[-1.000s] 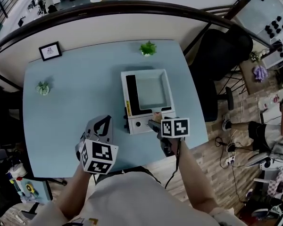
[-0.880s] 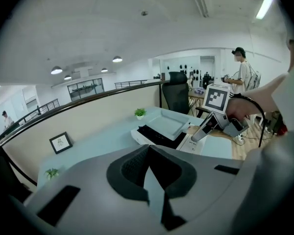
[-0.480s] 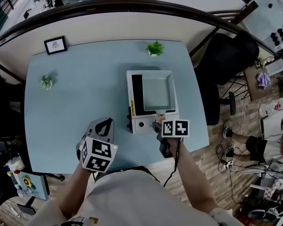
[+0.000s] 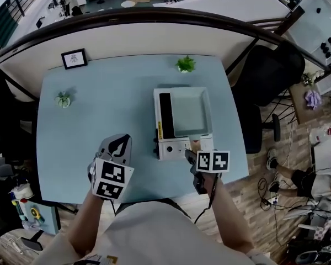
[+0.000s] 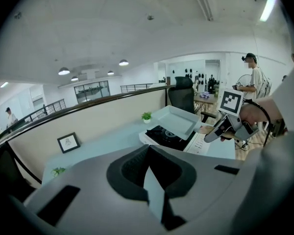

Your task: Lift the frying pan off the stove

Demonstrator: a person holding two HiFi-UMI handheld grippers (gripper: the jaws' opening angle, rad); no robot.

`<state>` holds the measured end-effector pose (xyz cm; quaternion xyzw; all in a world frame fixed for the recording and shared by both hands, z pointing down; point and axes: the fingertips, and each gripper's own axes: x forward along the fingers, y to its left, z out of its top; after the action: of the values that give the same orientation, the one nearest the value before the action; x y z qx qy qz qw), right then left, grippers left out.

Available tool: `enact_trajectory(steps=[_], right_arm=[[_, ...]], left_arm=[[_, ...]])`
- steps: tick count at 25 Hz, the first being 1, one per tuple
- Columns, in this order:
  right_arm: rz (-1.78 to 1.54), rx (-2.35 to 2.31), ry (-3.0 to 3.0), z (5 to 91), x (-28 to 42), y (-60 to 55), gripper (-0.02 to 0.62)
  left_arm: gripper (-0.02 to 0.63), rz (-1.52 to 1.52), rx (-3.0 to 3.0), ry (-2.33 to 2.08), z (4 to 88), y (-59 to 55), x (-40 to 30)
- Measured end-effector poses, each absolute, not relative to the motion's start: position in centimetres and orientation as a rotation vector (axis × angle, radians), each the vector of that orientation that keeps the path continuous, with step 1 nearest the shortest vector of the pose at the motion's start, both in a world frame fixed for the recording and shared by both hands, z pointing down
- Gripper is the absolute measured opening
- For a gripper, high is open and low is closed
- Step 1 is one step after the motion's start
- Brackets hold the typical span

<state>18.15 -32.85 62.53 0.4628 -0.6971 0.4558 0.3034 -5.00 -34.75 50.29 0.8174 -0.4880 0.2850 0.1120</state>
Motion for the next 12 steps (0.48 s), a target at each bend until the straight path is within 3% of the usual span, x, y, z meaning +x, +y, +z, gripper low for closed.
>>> enact_trajectory(steps=[12], right_arm=[[0.892, 1.419, -2.191, 46.8, 17.5, -34.8, 0.119]], left_arm=[[0.003, 0.524, 2.658, -1.687, 37.5, -35.8, -3.4]])
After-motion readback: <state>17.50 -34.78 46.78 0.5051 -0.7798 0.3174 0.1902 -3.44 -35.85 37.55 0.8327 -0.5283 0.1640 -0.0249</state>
